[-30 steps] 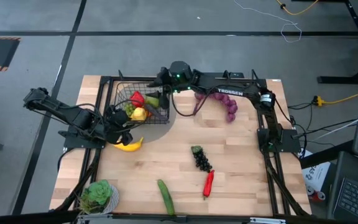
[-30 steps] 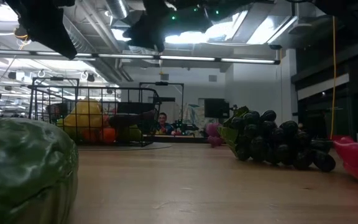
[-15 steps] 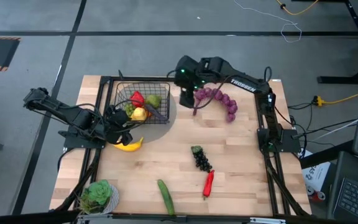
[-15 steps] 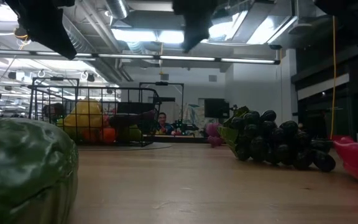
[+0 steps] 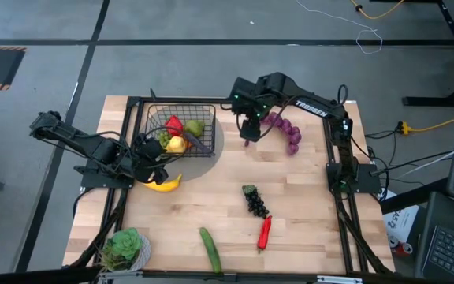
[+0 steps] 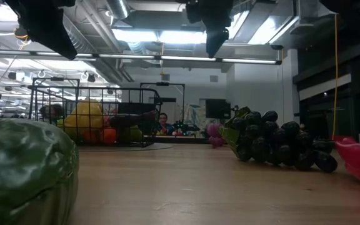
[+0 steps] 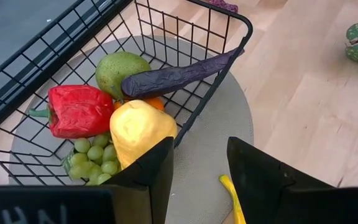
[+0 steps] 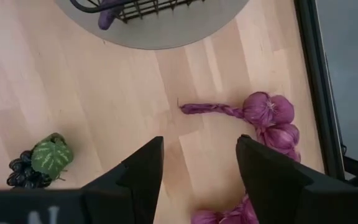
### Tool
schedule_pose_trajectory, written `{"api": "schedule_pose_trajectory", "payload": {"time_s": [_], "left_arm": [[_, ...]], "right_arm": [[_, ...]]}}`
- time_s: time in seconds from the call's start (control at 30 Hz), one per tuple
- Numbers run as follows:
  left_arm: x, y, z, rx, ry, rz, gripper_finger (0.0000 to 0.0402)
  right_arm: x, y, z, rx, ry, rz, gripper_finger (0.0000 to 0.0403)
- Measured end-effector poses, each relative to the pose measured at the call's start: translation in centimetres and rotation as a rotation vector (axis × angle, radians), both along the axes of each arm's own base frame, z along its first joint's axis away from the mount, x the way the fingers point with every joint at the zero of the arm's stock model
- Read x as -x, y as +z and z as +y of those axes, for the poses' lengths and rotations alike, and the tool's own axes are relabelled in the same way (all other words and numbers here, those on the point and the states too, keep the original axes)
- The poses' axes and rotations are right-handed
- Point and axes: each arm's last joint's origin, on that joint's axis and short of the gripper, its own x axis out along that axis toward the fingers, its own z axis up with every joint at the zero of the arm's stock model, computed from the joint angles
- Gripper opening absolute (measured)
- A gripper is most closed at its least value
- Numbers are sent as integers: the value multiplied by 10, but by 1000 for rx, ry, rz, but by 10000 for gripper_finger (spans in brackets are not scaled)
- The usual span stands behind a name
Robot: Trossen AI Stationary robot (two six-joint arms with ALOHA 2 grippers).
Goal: Build produce basket
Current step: Adjust the black grapes on the table
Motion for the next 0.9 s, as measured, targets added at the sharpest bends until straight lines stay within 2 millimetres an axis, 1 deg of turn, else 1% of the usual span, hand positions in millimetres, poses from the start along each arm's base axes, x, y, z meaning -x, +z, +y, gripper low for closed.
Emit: {"api": "schedule_pose_trajectory", "payload": {"time_s": [0.1, 0.2, 0.3, 0.37, 0.43, 0.53, 0.73, 0.83, 0.9], "left_arm": [[0, 0, 0, -2, 1, -1, 145], [0, 0, 0, -2, 2, -1, 146], [0, 0, 0, -2, 2, -1, 144], [0, 0, 0, -2, 2, 0, 144], [0, 0, 0, -2, 1, 0, 145], [0, 0, 0, -3, 2, 0, 144], [0, 0, 0, -2, 2, -1, 146], [0, 0, 0, -3, 2, -1, 145], [0, 0, 0, -3, 2, -1, 144]], "right_arm": [[2, 4, 3, 3, 4, -12, 202], [12, 17, 11, 13, 15, -46, 202], [30, 26, 21, 15, 25, -48, 202], [44, 27, 29, 36, 5, -33, 202], [56, 24, 34, 84, -54, -50, 202], [75, 8, 44, 116, -142, -66, 202], [117, -34, 70, 70, -227, -126, 202], [127, -55, 80, 45, -271, -221, 202], [128, -70, 85, 18, -302, -311, 202]]}}
